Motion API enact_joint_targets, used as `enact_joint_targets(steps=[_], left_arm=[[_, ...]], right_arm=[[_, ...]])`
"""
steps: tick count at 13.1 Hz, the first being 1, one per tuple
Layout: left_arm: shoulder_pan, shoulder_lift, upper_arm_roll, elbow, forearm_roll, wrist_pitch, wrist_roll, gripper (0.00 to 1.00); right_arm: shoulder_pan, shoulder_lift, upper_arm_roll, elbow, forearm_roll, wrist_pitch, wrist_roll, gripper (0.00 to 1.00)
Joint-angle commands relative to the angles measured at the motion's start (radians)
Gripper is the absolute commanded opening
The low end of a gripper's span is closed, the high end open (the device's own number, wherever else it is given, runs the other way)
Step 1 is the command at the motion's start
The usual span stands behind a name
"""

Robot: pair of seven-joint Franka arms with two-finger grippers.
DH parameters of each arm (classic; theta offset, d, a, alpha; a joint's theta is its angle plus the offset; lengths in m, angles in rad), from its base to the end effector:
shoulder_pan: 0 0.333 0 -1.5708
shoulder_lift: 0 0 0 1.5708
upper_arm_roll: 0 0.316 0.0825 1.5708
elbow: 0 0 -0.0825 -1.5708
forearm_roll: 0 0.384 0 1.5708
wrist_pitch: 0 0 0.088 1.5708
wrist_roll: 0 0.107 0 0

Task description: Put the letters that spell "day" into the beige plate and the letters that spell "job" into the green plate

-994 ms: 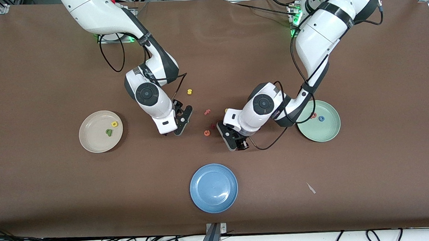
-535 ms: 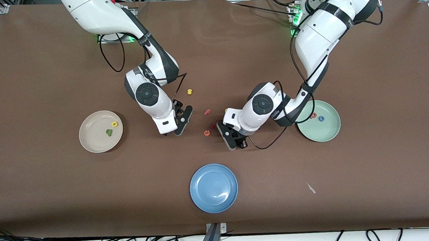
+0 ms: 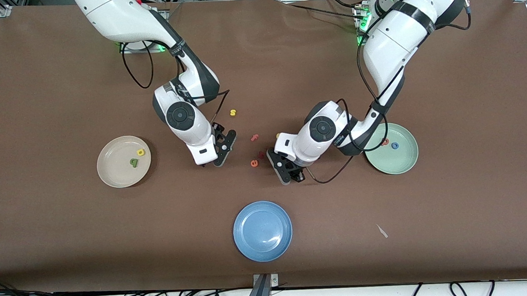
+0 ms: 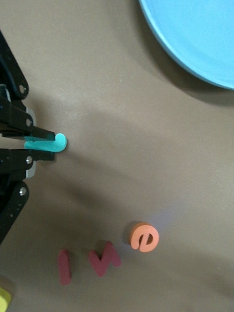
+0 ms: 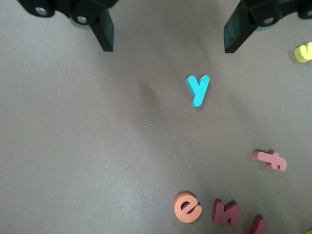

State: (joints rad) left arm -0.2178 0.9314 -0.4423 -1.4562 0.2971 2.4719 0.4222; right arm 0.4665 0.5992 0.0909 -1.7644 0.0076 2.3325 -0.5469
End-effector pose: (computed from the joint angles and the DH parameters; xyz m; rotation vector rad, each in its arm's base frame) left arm 0.6171 -0.3967 0.1786 2.5304 -1.5687 0.2437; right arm 0.5621 0.3449 0.2235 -2.6425 -1.5911 0.0450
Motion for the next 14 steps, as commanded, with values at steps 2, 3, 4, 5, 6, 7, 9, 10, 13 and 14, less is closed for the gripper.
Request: enact_joint_targets(steps=[2, 3, 4, 5, 6, 7, 9, 10, 13, 14], left_arm=[[0.037, -0.091, -0.001, 0.000, 0.020, -0.184, 0.010, 0.00], [0.058, -0.109, -0.004, 0.002, 0.013, -0.242, 0.013, 0.00], [0.079, -0.135, -0.007, 0.002, 0.013, -0.305, 0.013, 0.00], [0.093, -0.154, -0.009, 0.002, 0.011, -0.359, 0.010, 0.00], [0.104, -0.173, -0.007, 0.002, 0.010, -0.423, 0.003, 0.00], [0.110, -0.193, -0.003, 0.003, 0.019, -0.476, 0.001, 0.00], [0.168, -0.229, -0.001, 0.000, 0.022, -0.546, 0.009, 0.00], [0.198, -0.238, -0.003, 0.000, 0.022, -0.574, 0.012, 0.00], [0.270, -0.270, -0.001, -0.009, 0.020, -0.654, -0.003, 0.00], [0.305, -0.273, -0.003, -0.012, 0.020, -0.660, -0.005, 0.00]], right_arm=[[0.008, 0.014, 0.001, 0.025, -0.003, -0.009, 0.019, 1.00], [0.009, 0.014, 0.001, 0.025, -0.003, -0.005, 0.019, 1.00], [0.018, 0.019, 0.001, 0.026, 0.000, 0.002, 0.022, 1.00], [0.030, 0.021, 0.001, 0.026, -0.001, 0.011, 0.048, 1.00], [0.038, 0.031, 0.001, 0.026, -0.012, 0.016, 0.064, 1.00], [0.058, 0.042, 0.001, 0.029, -0.011, 0.033, 0.068, 1.00], [0.067, 0.051, 0.000, 0.028, -0.014, 0.060, 0.068, 1.00], [0.066, 0.051, 0.000, 0.019, -0.014, 0.067, 0.068, 1.00], [0.066, 0.050, -0.002, -0.003, -0.017, 0.070, 0.067, 1.00], [0.069, 0.050, -0.003, -0.016, -0.017, 0.096, 0.067, 1.00]])
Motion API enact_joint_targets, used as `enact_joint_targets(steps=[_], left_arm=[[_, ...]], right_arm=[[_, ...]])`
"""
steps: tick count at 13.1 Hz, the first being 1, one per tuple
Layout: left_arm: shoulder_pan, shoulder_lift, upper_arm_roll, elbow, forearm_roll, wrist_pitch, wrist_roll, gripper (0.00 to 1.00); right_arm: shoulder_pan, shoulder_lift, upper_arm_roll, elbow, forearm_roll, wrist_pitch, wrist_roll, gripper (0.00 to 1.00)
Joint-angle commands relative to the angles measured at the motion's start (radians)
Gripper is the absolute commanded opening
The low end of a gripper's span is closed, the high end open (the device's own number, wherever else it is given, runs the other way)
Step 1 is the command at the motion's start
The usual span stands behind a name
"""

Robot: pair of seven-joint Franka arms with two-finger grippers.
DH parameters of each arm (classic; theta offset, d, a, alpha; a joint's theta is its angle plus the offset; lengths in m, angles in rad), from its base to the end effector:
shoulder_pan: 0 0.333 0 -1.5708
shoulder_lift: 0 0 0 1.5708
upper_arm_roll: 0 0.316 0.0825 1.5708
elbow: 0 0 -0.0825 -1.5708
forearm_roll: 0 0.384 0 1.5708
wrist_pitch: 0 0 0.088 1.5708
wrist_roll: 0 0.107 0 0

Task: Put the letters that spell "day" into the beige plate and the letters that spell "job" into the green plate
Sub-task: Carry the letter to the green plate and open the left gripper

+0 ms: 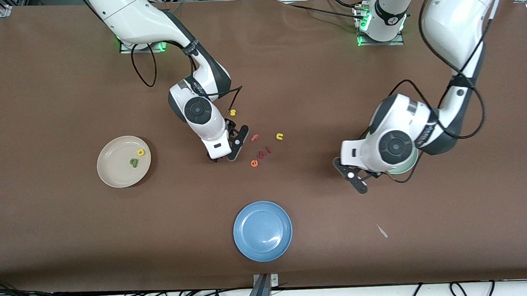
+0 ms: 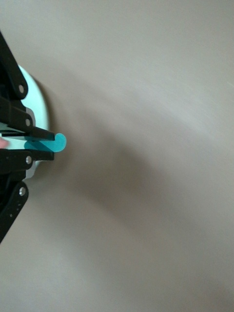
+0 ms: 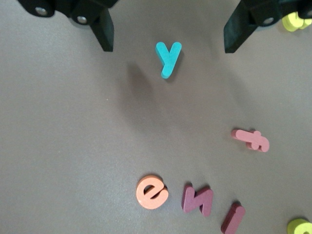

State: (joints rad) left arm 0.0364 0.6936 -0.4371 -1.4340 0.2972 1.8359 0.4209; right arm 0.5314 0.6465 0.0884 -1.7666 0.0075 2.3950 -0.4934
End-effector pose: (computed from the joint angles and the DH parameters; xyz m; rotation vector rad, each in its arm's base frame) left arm 0.6642 -0.1977 0.2937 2.8205 -1.3175 -0.3488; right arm 0.5396 0.3796 0.1968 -2.6371 -1.5993 0.0301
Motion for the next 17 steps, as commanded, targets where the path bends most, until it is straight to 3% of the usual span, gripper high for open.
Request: enact_joint_targets(steps=[1, 5, 8, 11, 14, 16, 17], left_arm=[[0.071, -0.036, -0.006, -0.048, 0.022, -0.023, -0.001, 0.00], [0.112, -0.051, -0.008, -0.120, 0.094, -0.011, -0.007, 0.00], [0.144, -0.109, -0.008, -0.284, 0.099, 0.141, -0.034, 0.00], [0.181, -0.123, -0.008, -0.374, 0.102, 0.248, -0.036, 0.00], [0.207, -0.120, -0.008, -0.439, 0.102, 0.345, -0.033, 0.00], [0.209, -0.111, -0.006, -0.445, 0.103, 0.370, -0.033, 0.00], [0.207, -0.109, -0.006, -0.445, 0.103, 0.370, -0.033, 0.00]], right_arm=[[0.005, 0.004, -0.001, -0.039, -0.017, 0.070, 0.012, 1.00], [0.010, 0.005, -0.001, -0.059, -0.043, 0.105, 0.004, 0.92], [0.012, 0.005, -0.001, -0.054, -0.064, 0.105, 0.004, 0.82], [0.016, 0.015, -0.001, -0.050, -0.089, 0.105, 0.007, 0.68], [0.021, 0.015, -0.001, -0.047, -0.093, 0.105, 0.006, 0.43], [0.021, 0.015, -0.001, -0.045, -0.101, 0.105, 0.006, 0.42], [0.021, 0.015, -0.001, -0.045, -0.113, 0.105, 0.007, 0.36]])
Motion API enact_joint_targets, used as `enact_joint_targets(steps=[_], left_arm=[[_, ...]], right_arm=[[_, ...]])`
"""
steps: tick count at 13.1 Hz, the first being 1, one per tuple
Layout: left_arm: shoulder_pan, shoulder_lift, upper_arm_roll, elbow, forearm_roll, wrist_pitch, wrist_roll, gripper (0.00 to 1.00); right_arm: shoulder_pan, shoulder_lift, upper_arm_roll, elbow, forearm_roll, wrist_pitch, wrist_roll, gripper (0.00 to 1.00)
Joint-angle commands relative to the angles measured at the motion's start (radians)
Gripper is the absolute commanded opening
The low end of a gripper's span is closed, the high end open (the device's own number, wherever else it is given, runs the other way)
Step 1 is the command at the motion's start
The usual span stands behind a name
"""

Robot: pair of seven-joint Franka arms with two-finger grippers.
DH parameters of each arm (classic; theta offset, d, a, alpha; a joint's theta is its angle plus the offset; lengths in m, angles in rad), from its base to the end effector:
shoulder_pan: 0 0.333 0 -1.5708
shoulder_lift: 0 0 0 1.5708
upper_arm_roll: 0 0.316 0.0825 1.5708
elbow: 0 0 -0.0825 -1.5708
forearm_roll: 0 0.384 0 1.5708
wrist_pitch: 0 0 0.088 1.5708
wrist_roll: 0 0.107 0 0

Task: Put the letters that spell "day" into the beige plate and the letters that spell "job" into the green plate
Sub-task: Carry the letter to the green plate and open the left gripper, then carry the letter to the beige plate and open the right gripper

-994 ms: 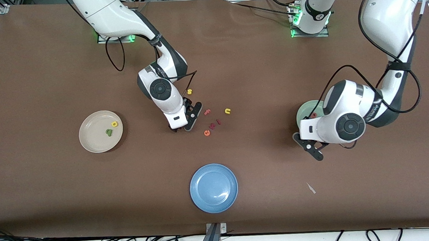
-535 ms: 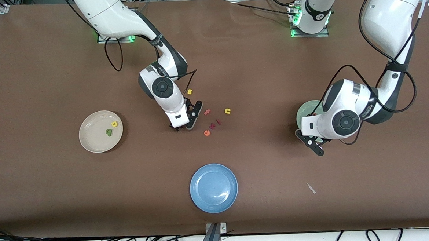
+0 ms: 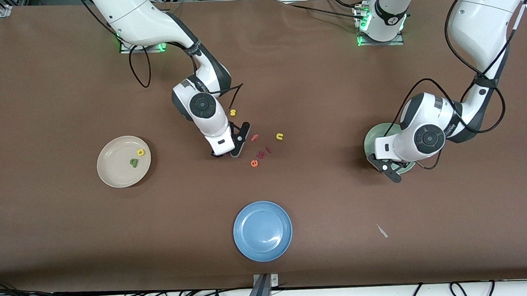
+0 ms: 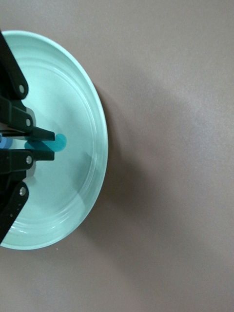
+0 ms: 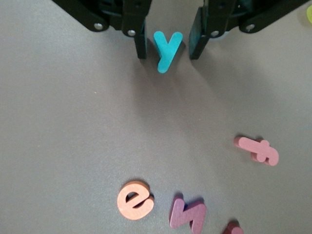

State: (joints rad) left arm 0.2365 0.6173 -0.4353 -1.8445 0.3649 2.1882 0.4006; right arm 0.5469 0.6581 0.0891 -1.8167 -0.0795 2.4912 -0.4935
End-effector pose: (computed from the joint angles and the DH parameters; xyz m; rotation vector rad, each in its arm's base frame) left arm 0.6127 -0.0979 0.1998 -2.8808 1.2125 0.3052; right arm 0.5256 0.3841 0.1778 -2.6104 -1.7351 -0.0307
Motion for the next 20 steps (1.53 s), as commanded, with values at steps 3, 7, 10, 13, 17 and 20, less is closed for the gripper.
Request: enact_joint_targets(steps=[3, 7, 10, 13, 17, 20], left_arm=[[0.014, -0.019, -0.010, -0.038, 0.035, 0.030, -0.011, 0.00], [0.015, -0.005, -0.008, -0.042, 0.035, 0.033, -0.012, 0.02], [0.018, -0.002, -0.008, -0.041, 0.035, 0.033, -0.011, 0.61], [0.018, -0.010, -0.010, -0.032, 0.034, 0.019, -0.003, 1.00], [0.018, -0.040, -0.011, -0.013, 0.019, -0.013, -0.020, 1.00], [0.017, -0.082, -0.016, 0.019, 0.017, -0.094, -0.052, 1.00]], right_arm=[[0.005, 0.005, -0.002, 0.005, -0.032, 0.011, 0.009, 0.21], [0.005, 0.011, -0.002, 0.014, -0.032, 0.012, 0.009, 0.04], [0.004, 0.012, 0.000, 0.019, -0.032, 0.009, 0.004, 0.00], [-0.025, -0.024, -0.003, 0.056, -0.029, -0.098, -0.022, 0.00], [-0.050, -0.132, -0.067, 0.025, -0.014, -0.280, -0.022, 0.00], [-0.053, -0.215, -0.207, -0.013, 0.020, -0.396, -0.045, 0.00]])
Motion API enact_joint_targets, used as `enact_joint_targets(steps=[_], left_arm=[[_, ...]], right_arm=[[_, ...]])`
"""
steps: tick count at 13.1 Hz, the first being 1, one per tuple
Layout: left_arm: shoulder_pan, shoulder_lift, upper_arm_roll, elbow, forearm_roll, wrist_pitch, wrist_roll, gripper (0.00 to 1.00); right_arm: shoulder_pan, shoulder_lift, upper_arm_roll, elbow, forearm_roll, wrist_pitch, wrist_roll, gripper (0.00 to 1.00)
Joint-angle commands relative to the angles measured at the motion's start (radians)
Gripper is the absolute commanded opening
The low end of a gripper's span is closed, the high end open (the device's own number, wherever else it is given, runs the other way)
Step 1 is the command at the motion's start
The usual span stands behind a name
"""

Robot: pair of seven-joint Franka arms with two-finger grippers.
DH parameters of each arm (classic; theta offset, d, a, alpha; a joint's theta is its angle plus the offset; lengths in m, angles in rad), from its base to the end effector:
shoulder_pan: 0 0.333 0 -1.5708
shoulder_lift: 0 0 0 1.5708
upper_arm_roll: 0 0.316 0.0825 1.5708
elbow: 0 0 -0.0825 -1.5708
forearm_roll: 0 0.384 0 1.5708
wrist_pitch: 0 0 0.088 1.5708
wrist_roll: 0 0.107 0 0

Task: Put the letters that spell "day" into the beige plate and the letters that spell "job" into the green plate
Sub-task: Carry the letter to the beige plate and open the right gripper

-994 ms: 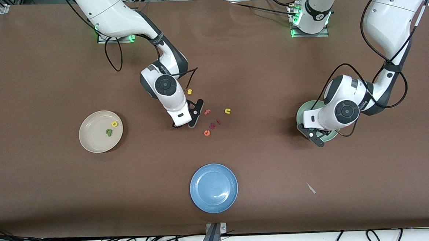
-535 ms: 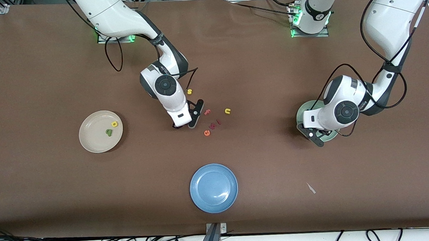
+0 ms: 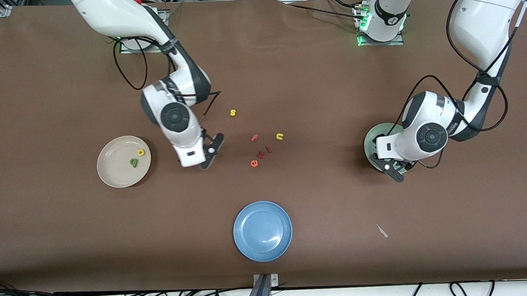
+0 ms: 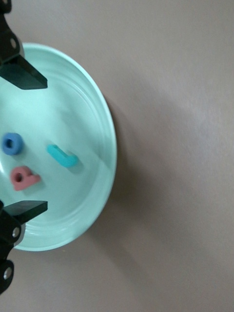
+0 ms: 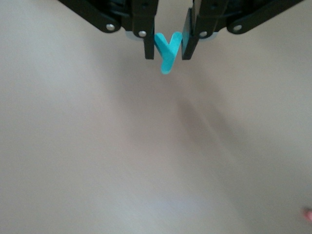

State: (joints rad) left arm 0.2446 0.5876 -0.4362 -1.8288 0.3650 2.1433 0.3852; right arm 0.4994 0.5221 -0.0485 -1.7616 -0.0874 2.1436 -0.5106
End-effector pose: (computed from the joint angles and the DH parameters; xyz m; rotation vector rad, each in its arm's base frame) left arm 0.6175 -0.0897 0.2199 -2.8775 1.1622 0.3123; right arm 0.5819 0.2803 0.2593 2.6571 1.4842 -0.2175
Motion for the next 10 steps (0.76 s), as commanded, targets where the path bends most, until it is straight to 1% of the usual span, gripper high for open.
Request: enact_joint_targets(steps=[1, 3, 4, 5, 6, 7, 8, 9, 10], left_arm=[[0.009, -0.070, -0.018, 0.003, 0.017, -0.052, -0.061, 1.00], [0.007, -0.110, -0.018, 0.005, -0.041, -0.098, -0.103, 1.00], [0.007, -0.141, -0.018, 0.005, -0.084, -0.109, -0.111, 1.00], [0.007, -0.172, -0.016, 0.014, -0.107, -0.126, -0.112, 1.00], [0.007, -0.186, -0.016, 0.044, -0.113, -0.179, -0.109, 1.00], [0.007, -0.189, -0.018, 0.096, -0.119, -0.251, -0.111, 1.00], [0.004, -0.190, -0.018, 0.152, -0.151, -0.316, -0.118, 1.00], [0.004, -0.189, -0.018, 0.204, -0.181, -0.376, -0.121, 1.00], [0.004, -0.190, -0.018, 0.253, -0.188, -0.432, -0.120, 1.00]], right_arm=[[-0.005, -0.097, -0.111, -0.091, 0.029, -0.047, -0.040, 0.00], [-0.009, -0.100, -0.186, -0.102, 0.041, -0.066, -0.034, 0.00], [-0.022, -0.090, -0.217, -0.101, 0.081, -0.092, -0.029, 0.00], [-0.062, -0.073, -0.224, -0.101, 0.128, -0.105, -0.029, 0.00], [-0.109, -0.060, -0.223, -0.101, 0.149, -0.106, -0.028, 0.00], [-0.140, -0.041, -0.223, -0.092, 0.153, -0.102, -0.026, 0.00], [-0.162, -0.016, -0.225, -0.085, 0.172, -0.090, -0.023, 0.00], [-0.185, 0.001, -0.223, -0.067, 0.194, -0.088, -0.025, 0.05], [-0.194, 0.001, -0.222, -0.053, 0.211, -0.102, -0.022, 0.65]])
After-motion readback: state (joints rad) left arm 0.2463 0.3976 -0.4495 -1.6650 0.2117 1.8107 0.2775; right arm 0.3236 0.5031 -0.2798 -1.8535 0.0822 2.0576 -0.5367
